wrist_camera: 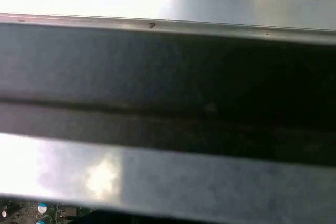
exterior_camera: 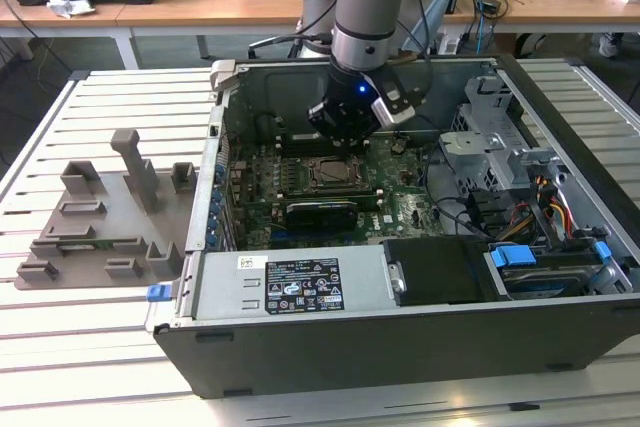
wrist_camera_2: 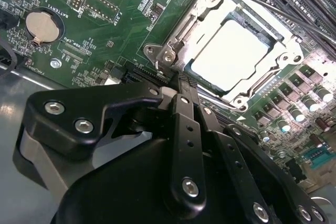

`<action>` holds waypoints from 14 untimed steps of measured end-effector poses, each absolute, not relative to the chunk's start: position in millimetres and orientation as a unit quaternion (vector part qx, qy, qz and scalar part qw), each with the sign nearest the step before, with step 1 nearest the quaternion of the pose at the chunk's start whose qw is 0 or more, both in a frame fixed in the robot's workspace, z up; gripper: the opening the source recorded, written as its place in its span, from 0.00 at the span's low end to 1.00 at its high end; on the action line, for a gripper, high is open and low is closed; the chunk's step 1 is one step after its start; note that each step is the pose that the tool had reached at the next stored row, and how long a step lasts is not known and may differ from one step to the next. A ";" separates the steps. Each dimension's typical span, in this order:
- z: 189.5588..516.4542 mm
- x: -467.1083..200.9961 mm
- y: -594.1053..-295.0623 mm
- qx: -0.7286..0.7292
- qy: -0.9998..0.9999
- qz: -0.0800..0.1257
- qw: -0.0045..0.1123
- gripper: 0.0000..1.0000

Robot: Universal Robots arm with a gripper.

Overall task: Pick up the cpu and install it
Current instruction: 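Install the first cpu locking lever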

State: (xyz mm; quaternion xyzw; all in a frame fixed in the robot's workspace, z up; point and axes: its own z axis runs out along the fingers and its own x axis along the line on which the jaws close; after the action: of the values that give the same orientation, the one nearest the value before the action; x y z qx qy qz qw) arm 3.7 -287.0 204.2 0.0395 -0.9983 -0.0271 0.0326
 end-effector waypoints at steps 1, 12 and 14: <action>203.8 4.0 -287.0 0.039 -0.998 -0.027 0.033 0.11; 201.2 5.7 -290.7 0.039 -0.998 -0.026 0.033 0.11; 199.2 6.4 -288.5 0.040 -0.998 -0.028 0.033 0.11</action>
State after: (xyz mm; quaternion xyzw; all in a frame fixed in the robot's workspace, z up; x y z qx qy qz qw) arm 6.4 -288.5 199.2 0.0396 -0.9983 -0.0283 0.0326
